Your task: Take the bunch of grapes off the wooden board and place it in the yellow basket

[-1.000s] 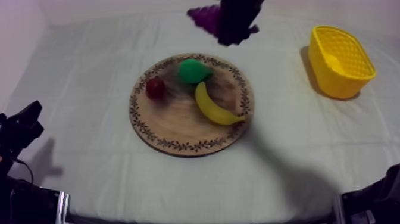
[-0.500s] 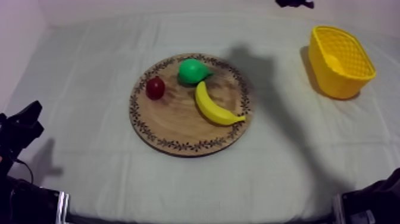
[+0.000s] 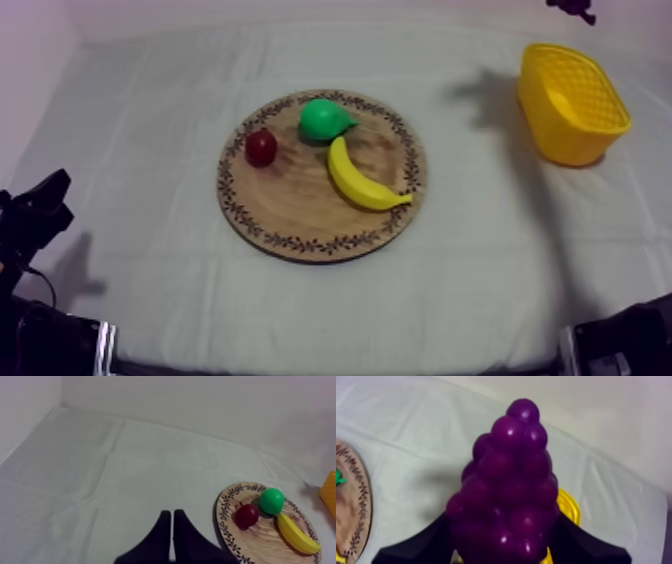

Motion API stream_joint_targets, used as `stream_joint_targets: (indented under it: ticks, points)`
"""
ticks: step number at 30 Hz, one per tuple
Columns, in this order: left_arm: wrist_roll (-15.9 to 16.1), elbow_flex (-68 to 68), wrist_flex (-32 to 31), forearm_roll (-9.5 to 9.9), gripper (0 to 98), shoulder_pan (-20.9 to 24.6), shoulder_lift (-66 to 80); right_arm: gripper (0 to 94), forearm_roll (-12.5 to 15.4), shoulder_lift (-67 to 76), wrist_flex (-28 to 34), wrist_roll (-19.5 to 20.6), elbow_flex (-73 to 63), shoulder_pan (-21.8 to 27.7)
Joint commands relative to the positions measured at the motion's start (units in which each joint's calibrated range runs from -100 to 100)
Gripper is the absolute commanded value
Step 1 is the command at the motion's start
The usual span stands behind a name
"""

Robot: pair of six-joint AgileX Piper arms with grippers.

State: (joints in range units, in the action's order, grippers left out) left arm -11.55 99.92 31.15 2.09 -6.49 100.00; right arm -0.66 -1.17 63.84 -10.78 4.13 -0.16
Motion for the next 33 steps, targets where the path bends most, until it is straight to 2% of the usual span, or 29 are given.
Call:
stream_joint_targets:
  ticks: [1,5,11,20,28,33]
  points:
    - [0.0,-0.04,-0.03,0.04,0.1,0.01,0.0,40.8,-0.09,0.09,-1.7,1.25,1.72,1.34]
    - [0.0,-0.04,-0.03,0.04,0.1,0.01,0.0,40.8,0.31,-0.21,-2.82,2.57,4.05,3.02]
    - [0.0,-0.04,-0.03,0.04,0.1,0.01,0.0,40.8,1.66,-2.33,-0.15,3.02,6.29,4.62]
    - [0.0,-0.04,-0.03,0.04,0.1,0.01,0.0,40.7,0.95,-7.06,1.29,4.38,7.58,6.82]
    - [0.0,-0.04,-0.03,0.04,0.1,0.01,0.0,42.7,0.85,-11.77,1.11,3.41,7.17,7.98]
    - [0.0,-0.04,-0.03,0.04,0.1,0.01,0.0,48.2,1.1,-14.63,0.62,2.27,6.74,8.36]
